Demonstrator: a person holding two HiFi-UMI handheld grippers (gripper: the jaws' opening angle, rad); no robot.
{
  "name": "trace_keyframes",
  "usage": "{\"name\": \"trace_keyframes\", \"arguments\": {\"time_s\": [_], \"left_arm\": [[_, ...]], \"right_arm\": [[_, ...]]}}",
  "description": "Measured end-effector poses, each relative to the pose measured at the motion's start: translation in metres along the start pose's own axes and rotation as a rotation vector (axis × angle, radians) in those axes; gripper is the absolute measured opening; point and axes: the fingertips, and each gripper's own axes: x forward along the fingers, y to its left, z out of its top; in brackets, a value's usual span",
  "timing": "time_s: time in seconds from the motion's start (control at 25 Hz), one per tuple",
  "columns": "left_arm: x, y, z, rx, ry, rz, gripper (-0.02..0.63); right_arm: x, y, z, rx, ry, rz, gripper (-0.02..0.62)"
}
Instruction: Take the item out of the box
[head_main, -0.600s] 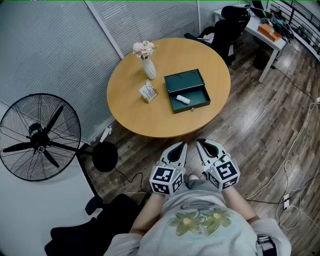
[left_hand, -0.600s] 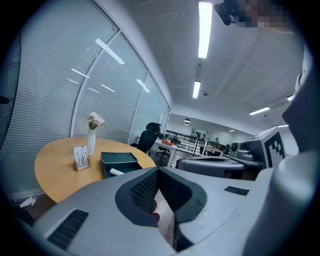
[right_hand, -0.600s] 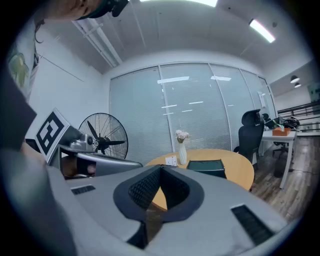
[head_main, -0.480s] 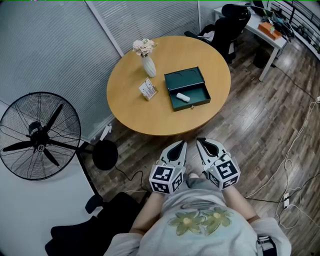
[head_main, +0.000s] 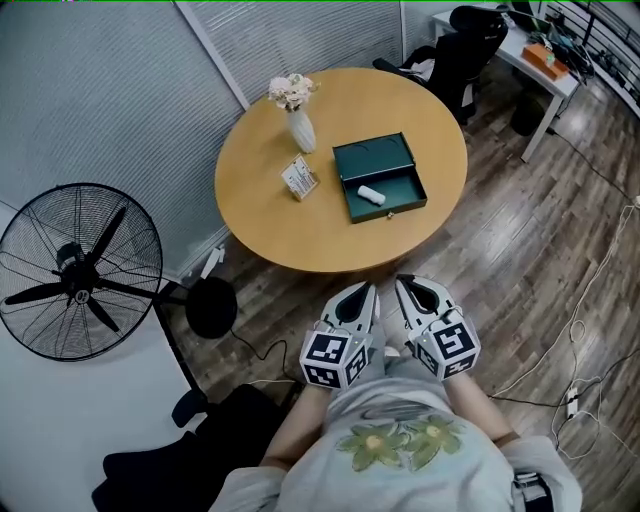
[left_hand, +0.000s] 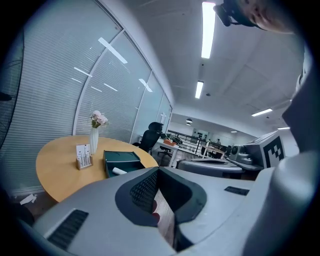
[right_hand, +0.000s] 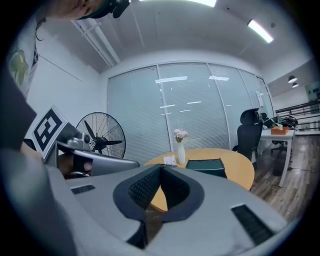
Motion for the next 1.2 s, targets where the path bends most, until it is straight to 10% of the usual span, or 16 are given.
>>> {"name": "trace_keyframes", "arguments": {"time_s": [1.2], "left_arm": [[0.163,0.156,0.102,0.004,-0.019,-0.058,0.002]], "right_arm": [[0.205,-0.121,0.061,-0.055,0.049,-0.071,0.006]]}}
